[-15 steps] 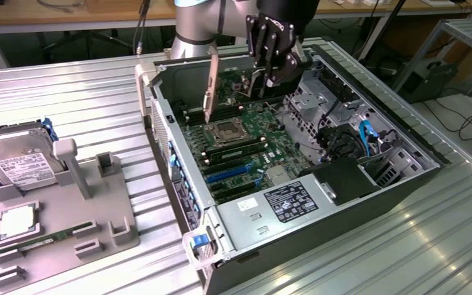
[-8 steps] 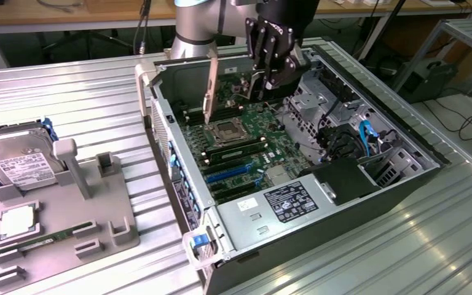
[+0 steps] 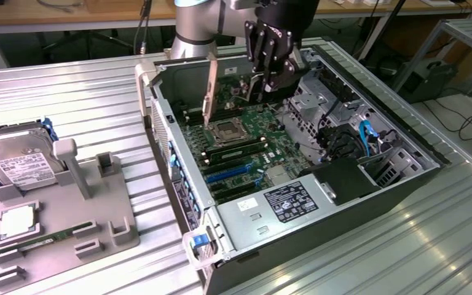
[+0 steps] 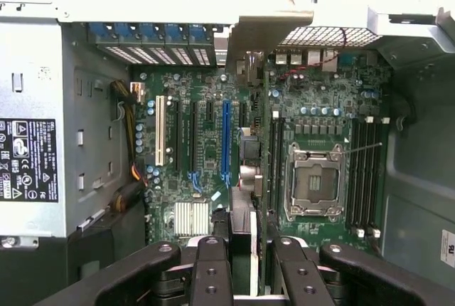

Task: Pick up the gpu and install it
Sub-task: 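Insert the gpu into the slot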

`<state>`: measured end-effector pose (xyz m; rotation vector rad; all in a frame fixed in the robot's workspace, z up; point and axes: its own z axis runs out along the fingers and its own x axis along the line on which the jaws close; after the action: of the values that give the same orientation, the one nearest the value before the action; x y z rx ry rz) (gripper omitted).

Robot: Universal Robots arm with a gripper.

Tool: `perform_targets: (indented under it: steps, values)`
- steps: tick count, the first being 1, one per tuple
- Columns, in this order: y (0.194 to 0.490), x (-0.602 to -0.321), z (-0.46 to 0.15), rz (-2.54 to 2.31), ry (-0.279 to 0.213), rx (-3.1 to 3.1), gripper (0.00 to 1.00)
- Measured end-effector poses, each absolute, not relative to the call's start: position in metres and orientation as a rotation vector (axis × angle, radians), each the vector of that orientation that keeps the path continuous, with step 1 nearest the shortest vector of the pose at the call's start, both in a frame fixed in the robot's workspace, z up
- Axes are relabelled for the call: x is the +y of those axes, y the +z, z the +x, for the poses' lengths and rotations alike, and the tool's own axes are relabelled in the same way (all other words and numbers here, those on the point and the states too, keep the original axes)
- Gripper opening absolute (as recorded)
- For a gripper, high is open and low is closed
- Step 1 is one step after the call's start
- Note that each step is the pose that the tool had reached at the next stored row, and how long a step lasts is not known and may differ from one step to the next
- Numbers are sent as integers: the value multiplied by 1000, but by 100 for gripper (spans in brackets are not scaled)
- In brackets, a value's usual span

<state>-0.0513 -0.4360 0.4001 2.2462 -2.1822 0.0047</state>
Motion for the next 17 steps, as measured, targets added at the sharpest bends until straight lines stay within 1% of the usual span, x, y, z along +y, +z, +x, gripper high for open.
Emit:
perform_targets:
  steps: [17]
  values:
    - [391, -436, -51, 2241, -10, -2177, 28]
